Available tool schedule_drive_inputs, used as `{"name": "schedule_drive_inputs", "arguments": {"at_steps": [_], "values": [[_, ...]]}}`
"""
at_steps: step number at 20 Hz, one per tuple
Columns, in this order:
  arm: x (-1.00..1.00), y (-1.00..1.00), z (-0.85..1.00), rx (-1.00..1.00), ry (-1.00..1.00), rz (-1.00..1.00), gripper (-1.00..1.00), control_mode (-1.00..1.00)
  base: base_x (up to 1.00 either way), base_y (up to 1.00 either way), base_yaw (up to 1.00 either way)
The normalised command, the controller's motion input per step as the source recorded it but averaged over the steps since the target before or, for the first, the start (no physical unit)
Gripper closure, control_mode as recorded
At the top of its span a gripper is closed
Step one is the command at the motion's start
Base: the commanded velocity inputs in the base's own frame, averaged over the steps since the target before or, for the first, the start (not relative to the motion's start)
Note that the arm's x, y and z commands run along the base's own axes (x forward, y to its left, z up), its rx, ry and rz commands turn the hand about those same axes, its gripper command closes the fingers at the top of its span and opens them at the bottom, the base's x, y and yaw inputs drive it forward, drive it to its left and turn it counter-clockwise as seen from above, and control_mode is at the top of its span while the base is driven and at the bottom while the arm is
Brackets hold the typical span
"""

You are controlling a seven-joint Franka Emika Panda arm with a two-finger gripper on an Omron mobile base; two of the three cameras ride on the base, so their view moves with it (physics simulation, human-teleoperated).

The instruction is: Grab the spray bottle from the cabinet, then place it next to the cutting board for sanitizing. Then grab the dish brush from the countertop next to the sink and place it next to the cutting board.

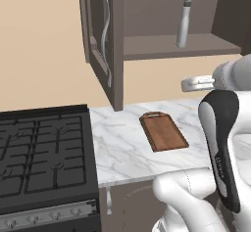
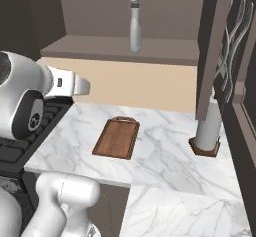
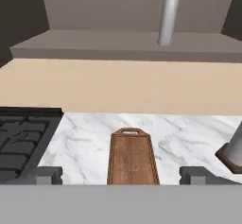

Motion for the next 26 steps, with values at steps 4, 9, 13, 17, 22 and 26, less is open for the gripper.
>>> {"name": "schedule_drive_inputs", "arguments": {"at_steps": [4, 9, 13, 17, 22, 26], "values": [[-0.70, -0.31, 1.00, 0.00, -0.45, -0.04, -1.00, -1.00, 0.00, 0.00, 0.00], [-0.39, -0.30, 0.84, 0.00, -0.38, -0.06, -1.00, -1.00, 0.00, 0.00, 0.00], [-0.16, -0.27, 0.69, 0.00, -0.15, -0.09, -1.00, -1.00, 0.00, 0.00, 0.00], [-0.06, -0.24, 0.56, 0.00, -0.04, -0.10, -1.00, -1.00, 0.00, 0.00, 0.00], [0.14, 0.00, 0.14, 0.00, 0.00, -0.02, -1.00, -1.00, 0.00, 0.00, 0.00], [0.42, 0.00, 0.00, 0.02, 0.00, 0.13, -1.00, -1.00, 0.00, 0.00, 0.00]]}}
